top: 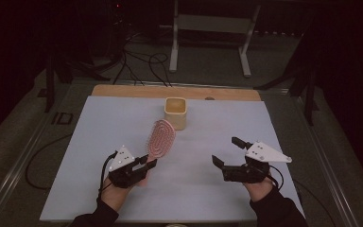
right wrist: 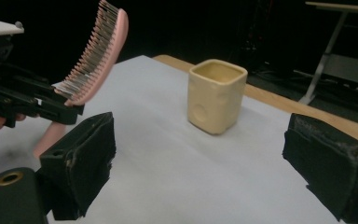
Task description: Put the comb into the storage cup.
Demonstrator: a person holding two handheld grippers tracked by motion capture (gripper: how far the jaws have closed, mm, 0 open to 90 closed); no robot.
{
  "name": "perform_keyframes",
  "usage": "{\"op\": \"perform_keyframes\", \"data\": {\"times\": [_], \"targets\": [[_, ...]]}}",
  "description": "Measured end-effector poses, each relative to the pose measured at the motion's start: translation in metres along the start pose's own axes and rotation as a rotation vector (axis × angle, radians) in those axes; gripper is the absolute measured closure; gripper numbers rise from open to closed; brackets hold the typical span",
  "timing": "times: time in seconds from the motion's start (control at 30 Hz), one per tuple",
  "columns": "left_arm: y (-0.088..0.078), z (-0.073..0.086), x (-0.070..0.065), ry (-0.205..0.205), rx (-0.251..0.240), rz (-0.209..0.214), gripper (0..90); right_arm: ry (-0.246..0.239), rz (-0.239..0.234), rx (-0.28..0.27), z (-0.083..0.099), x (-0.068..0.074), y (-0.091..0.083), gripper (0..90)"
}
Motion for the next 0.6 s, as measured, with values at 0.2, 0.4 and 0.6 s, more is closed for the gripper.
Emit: {"op": "perform_keyframes", "data": {"times": [0.2, 0.4, 0.6], "targets": [[0.0, 0.0, 0.0, -0.002, 0.002, 0.002, 71.1, -0.003, -0.024, -0.013, -0.012, 0.008, 0.003, 8.7], [0.0, 0.0, -0.001, -0.003, -0.004, 0.011, 71.1, -0.035, -0.05, -0.015, -0.029, 0.021, 0.011, 8.7], [0.001, 0.0, -0.003, 0.005, 0.001, 0.014, 71.1, -0.032, -0.082, -0.036, -0.04, 0.03, 0.015, 8.7]]}}
Point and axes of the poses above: each handheld gripper's, and its own axes: y roughly forward along the jaws, z roughly out of its underside, x roughly to its left, the point moved 7 cm from there along y, roughly forward along the jaws, and after that the axes turned 9 degrees about x, right-handed, at the moved point
